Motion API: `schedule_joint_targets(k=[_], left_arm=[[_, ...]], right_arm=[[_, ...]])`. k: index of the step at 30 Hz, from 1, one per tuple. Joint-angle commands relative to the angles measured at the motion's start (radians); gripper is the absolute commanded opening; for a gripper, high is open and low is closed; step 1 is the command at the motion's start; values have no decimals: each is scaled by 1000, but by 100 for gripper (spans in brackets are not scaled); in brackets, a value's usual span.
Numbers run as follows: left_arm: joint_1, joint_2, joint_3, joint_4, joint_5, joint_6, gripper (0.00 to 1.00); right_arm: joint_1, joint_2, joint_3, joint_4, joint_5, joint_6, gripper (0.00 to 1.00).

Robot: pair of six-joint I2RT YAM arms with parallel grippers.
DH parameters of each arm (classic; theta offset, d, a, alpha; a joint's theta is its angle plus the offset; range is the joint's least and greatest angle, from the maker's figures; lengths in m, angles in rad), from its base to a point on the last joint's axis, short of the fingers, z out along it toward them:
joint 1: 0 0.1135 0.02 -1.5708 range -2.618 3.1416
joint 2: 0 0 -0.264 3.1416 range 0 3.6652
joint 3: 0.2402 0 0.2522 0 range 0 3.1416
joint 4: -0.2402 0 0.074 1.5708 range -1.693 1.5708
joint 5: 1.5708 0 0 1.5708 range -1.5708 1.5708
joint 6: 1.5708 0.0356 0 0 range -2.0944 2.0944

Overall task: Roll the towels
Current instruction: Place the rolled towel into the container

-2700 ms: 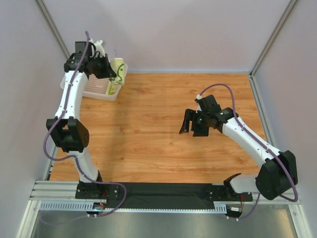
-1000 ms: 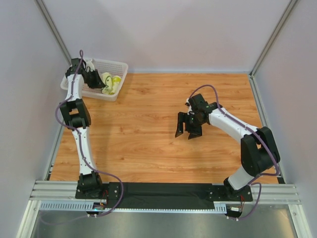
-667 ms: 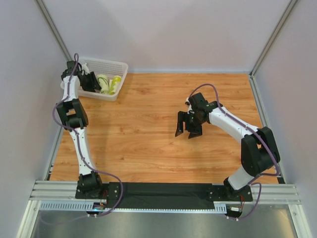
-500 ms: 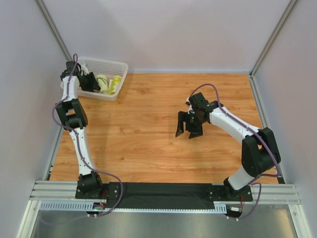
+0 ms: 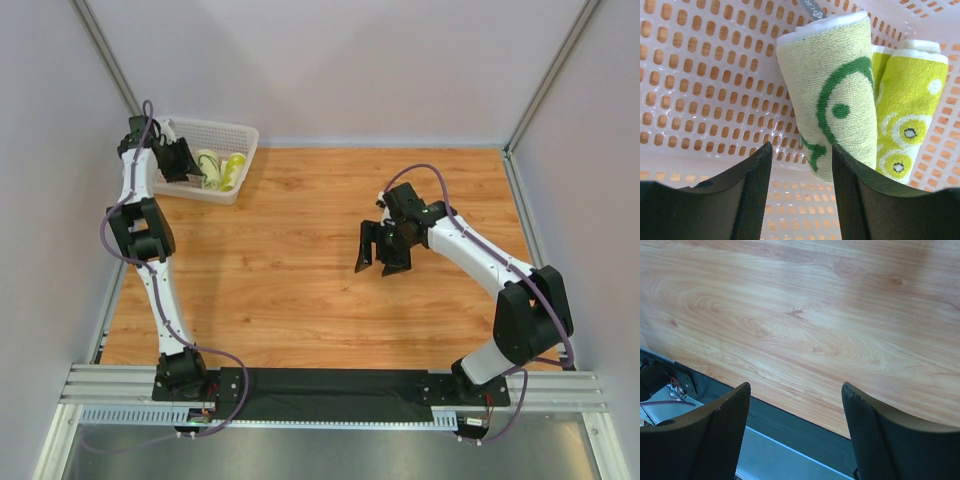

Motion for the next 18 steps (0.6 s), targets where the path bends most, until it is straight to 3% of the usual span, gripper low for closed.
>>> schedule_joint_targets(k=[1,8,18], left_arm=[[-1,-83,-6,6,-13,-1,57],[-1,-121,-19,-8,-37,11,57],[-1,-300,-131,5,-51,22,60]], right_arm=[[7,-47,38,-21,18,-7,75],[7,-58,49,-27,20,-7,75],[16,-105,34,-21,41,-5,75]])
